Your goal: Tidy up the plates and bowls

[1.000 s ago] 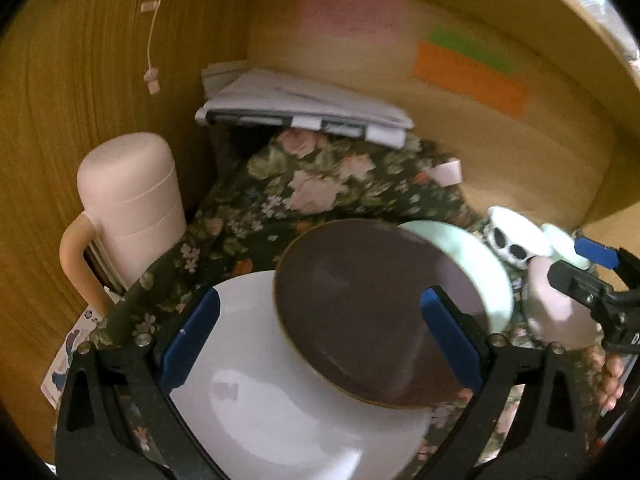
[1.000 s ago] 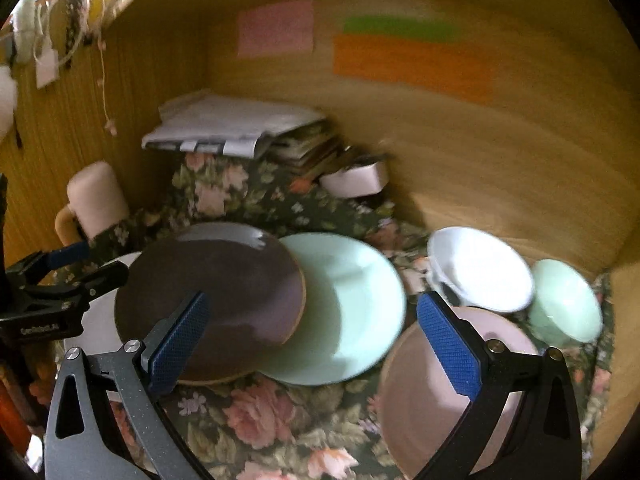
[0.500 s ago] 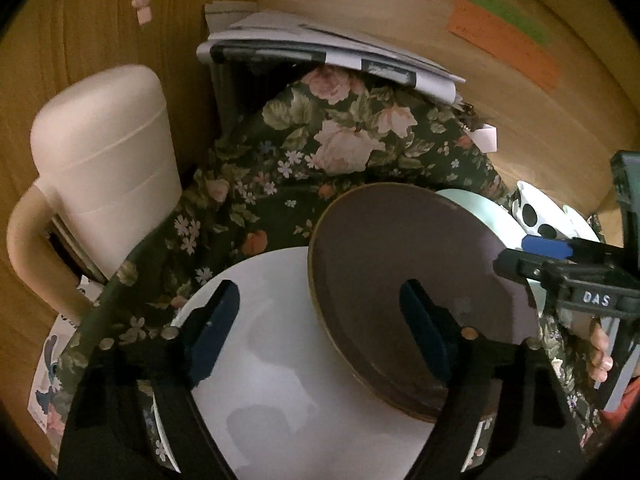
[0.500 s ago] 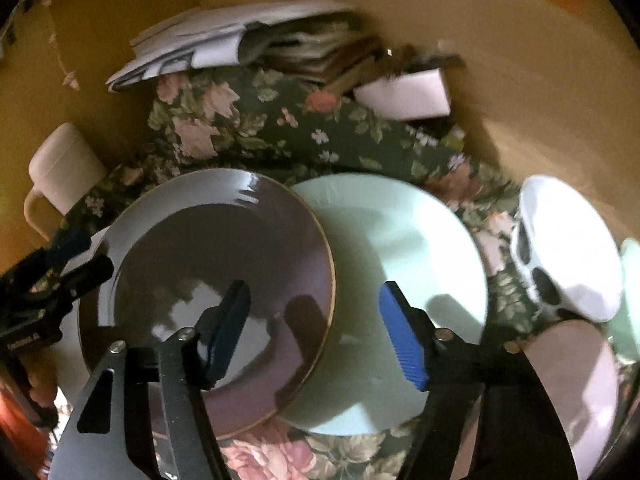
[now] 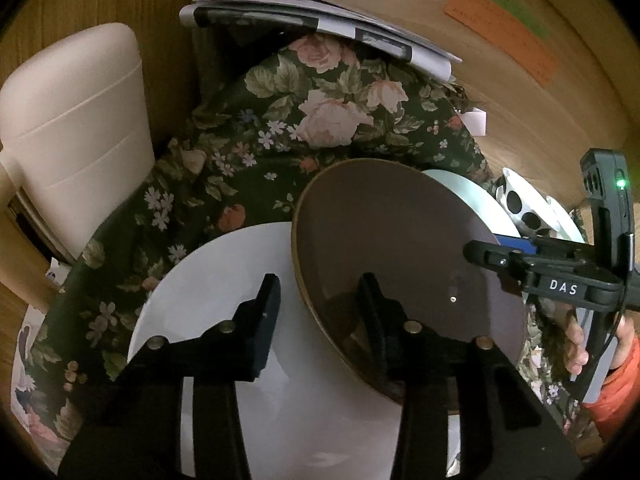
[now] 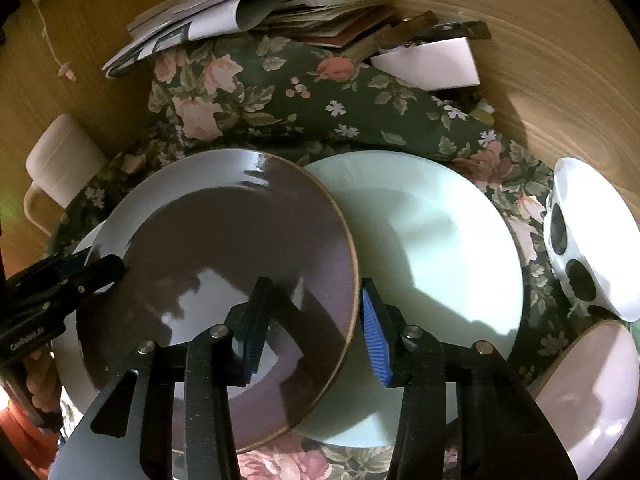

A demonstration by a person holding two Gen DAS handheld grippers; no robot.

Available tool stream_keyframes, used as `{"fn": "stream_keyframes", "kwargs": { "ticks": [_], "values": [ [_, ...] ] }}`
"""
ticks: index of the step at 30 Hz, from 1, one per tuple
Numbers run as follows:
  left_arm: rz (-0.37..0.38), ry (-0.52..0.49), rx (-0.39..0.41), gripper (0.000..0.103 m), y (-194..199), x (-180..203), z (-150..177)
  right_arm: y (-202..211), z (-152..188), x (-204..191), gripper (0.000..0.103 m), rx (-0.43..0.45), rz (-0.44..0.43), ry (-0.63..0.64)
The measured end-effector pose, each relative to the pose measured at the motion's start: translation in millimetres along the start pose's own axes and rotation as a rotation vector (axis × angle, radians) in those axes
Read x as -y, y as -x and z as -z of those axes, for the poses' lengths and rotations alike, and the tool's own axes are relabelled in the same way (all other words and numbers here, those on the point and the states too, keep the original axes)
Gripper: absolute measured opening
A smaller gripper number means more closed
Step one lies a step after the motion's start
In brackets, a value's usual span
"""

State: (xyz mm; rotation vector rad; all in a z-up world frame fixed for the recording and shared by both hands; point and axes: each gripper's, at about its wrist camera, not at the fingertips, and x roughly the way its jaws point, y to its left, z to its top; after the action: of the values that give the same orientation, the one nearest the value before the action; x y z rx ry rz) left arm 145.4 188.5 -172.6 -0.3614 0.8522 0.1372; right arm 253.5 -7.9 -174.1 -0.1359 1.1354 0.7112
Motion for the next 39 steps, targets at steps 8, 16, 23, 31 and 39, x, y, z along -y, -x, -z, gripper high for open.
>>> {"fn": "stream_keyframes", "kwargs": {
  "ticks": [8, 16, 23, 31, 39],
  "values": [
    [0.026, -0.004, -0.003, 0.038, 0, 4, 2, -7, 0, 6, 0.041, -0.016, -0.05, -0.049],
    [0.022, -0.023, -0.008, 0.038, -2, 12, 7, 5, 7, 1, 0.038, 0.004, -0.041, -0.022],
    [0.005, 0.009, -0.005, 0.038, 2, 6, 6, 13, 14, -2, 0.032, 0.031, -0.059, -0.03],
    [0.005, -0.001, 0.018, 0.038, 11, 11, 11, 26, 26, -4, 0.032, 0.061, -0.067, -0.041],
    [0.019, -0.005, 0.048, 0.038, 27, 17, 17, 50, 39, -7, 0.031, 0.108, -0.059, -0.04]
  ]
}}
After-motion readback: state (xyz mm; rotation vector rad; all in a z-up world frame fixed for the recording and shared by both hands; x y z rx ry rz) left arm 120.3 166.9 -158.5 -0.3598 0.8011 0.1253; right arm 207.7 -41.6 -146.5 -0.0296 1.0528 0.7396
